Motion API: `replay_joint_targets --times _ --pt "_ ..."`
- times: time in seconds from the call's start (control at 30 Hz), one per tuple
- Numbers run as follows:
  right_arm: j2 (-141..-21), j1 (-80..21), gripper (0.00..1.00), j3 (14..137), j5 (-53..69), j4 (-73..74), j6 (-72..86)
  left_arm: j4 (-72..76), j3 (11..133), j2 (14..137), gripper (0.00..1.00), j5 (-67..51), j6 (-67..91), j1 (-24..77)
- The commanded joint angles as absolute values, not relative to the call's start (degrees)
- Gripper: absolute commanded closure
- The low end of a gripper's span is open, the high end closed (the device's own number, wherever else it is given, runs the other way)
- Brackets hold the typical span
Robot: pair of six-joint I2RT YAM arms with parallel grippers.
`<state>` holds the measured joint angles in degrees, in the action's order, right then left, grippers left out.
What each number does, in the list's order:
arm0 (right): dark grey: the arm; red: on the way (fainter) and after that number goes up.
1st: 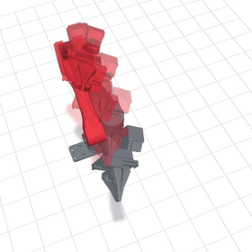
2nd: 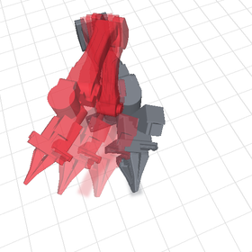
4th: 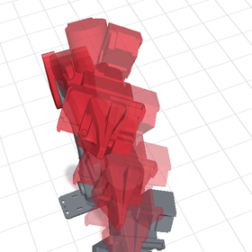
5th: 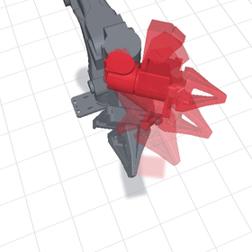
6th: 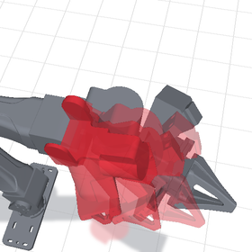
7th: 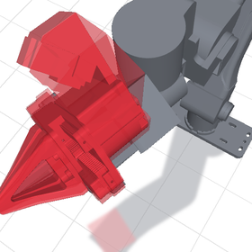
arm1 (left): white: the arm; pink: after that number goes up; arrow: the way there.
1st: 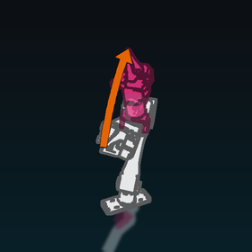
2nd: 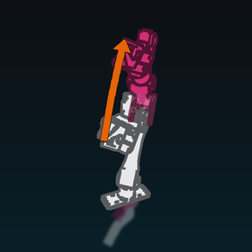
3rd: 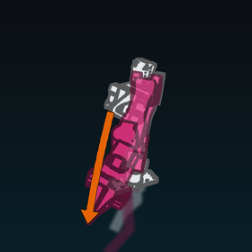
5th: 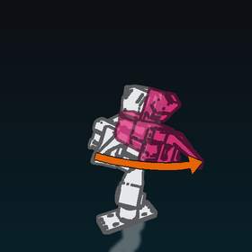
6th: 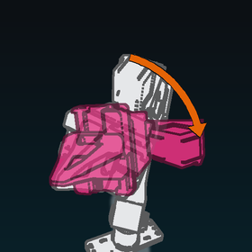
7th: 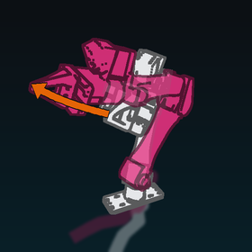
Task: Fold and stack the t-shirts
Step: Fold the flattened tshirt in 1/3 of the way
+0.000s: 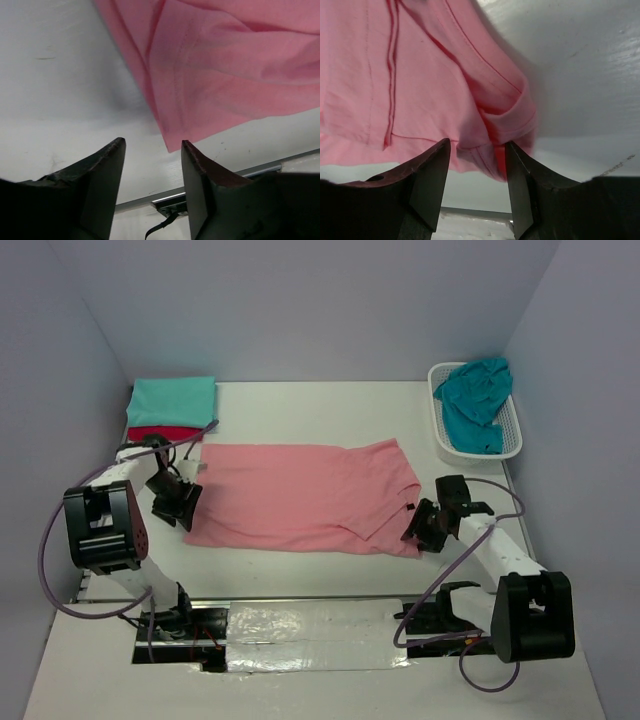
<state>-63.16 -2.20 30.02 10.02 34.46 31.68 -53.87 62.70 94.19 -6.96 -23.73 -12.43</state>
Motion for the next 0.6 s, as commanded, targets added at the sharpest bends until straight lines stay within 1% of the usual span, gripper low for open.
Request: replay_joint_targets --times 0.0,0.03,0.07,0.1,0.13,0.17,0.2,0.3,0.4,0.43,0.57 --pt "-62.40 -2.02 0.45 29.01 11.34 33.05 33.75 -53.97 59.77 96.94 0.41 -7.91 -23.73 -11.17" --pt "-62.58 -1.93 0.47 28.74 11.95 32.35 33.92 -53.70 58.63 97.64 0.48 -7.65 -23.73 -11.08" --pt "-62.67 -2.02 0.54 28.48 11.95 32.00 34.10 -53.27 58.10 97.91 0.55 -7.39 -23.64 -10.90" --pt "-63.36 -2.02 0.59 28.04 11.95 31.47 34.36 -52.30 57.23 98.26 0.72 -6.69 -23.38 -10.99" --pt "-63.89 -2.02 0.66 27.69 12.21 31.03 34.54 -51.95 56.87 98.35 0.79 -6.68 -23.29 -10.90" --pt "-64.51 -1.93 0.93 27.60 13.00 30.33 34.37 -51.77 56.60 98.52 0.90 -6.94 -23.12 -10.90" --pt "-65.03 -2.02 1.00 27.60 12.75 30.41 34.80 -51.68 56.34 98.61 1.00 -7.20 -22.94 -10.99" --pt "-64.17 -0.88 1.00 27.77 9.24 31.11 36.29 -50.81 55.37 97.91 1.00 -6.60 -23.55 -10.81" --pt "-60.92 3.42 1.00 27.42 7.30 31.55 37.09 -49.75 53.62 95.11 1.00 -0.37 -24.78 -11.07" --pt "-60.30 5.34 1.00 27.33 7.38 31.81 37.35 -49.40 53.27 93.79 1.00 4.26 -25.13 -11.16" --pt "-59.32 6.24 1.00 27.25 8.26 31.47 37.09 -50.62 51.95 91.85 1.00 7.03 -26.72 -10.99"
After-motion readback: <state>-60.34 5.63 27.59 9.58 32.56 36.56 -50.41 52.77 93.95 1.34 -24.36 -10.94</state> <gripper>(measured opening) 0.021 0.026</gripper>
